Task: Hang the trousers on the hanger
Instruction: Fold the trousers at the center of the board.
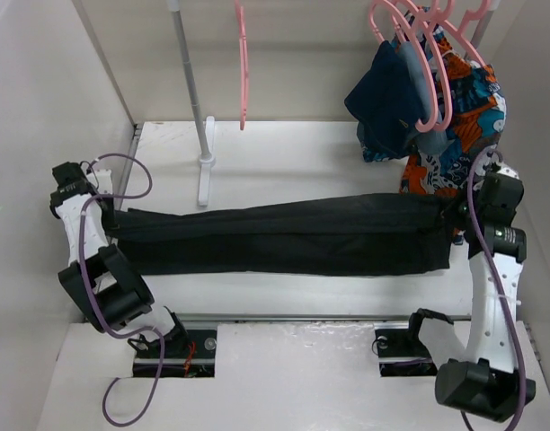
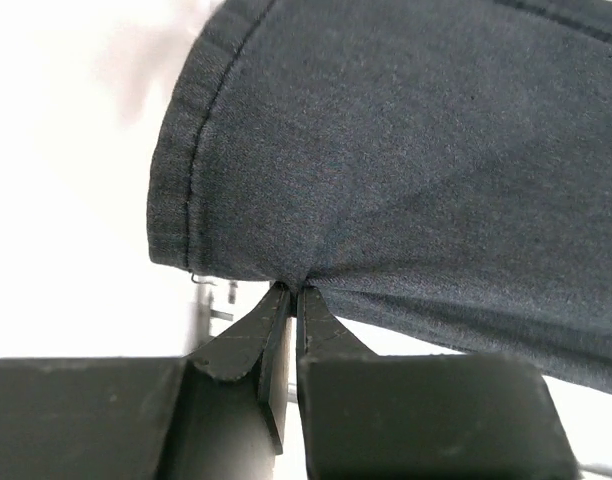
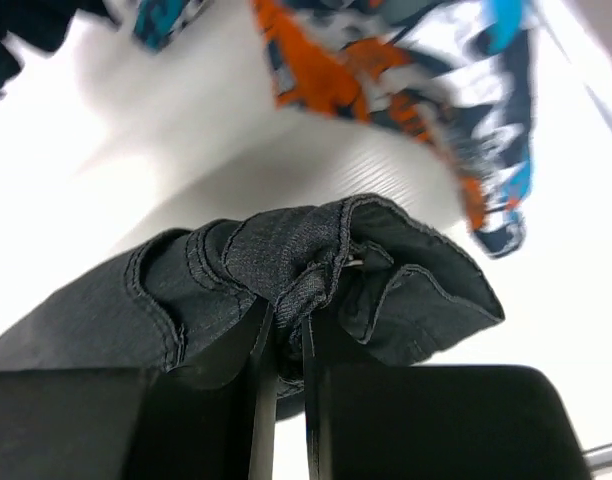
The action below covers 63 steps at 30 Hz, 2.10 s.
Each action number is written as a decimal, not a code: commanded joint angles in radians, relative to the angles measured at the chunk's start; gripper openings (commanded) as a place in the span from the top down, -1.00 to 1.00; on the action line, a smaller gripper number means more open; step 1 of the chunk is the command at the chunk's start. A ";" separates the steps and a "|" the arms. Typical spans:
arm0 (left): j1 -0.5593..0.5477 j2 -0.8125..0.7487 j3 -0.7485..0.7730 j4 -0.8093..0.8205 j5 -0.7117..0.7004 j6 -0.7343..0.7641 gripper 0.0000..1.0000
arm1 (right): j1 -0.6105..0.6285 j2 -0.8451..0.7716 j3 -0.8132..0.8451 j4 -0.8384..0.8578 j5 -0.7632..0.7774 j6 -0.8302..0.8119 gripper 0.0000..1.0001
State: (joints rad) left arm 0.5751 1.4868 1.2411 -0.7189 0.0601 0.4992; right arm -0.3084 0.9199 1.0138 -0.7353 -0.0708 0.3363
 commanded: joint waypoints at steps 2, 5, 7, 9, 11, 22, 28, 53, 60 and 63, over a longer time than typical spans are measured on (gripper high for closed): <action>0.034 -0.022 -0.049 0.170 -0.100 0.004 1.00 | -0.032 0.098 -0.009 0.097 0.271 -0.025 1.00; 0.034 0.050 -0.084 0.179 -0.100 0.004 1.00 | -0.080 0.264 -0.125 0.188 0.042 -0.010 1.00; 0.034 0.104 -0.094 0.179 -0.109 -0.007 1.00 | -0.080 0.362 -0.126 0.197 -0.061 0.003 1.00; 0.034 0.104 -0.068 0.161 -0.099 -0.007 1.00 | -0.080 0.378 -0.126 0.209 -0.064 0.030 1.00; 0.034 0.055 -0.068 0.161 -0.098 0.002 1.00 | -0.089 0.296 -0.106 0.209 0.006 0.044 1.00; 0.014 0.023 -0.056 0.006 -0.212 0.058 1.00 | -0.278 0.211 -0.127 0.067 0.020 0.055 1.00; 0.014 0.026 -0.216 0.064 -0.269 0.068 0.85 | -0.314 0.113 -0.213 0.001 0.117 0.098 -0.60; 0.005 0.033 -0.183 0.082 -0.193 0.048 -1.00 | -0.296 0.278 -0.481 0.284 -0.087 0.063 -0.86; 0.005 0.033 -0.164 0.062 -0.183 0.039 -1.00 | -0.154 0.391 -0.491 0.370 -0.089 0.110 -0.38; 0.005 0.009 -0.164 0.053 -0.183 0.039 -1.00 | -0.120 0.424 -0.491 0.395 -0.061 0.142 0.32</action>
State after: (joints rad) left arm 0.5797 1.5394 1.0603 -0.6464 -0.1242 0.5484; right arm -0.4656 1.2736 0.5808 -0.3790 -0.1307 0.4339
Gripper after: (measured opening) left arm 0.997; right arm 0.409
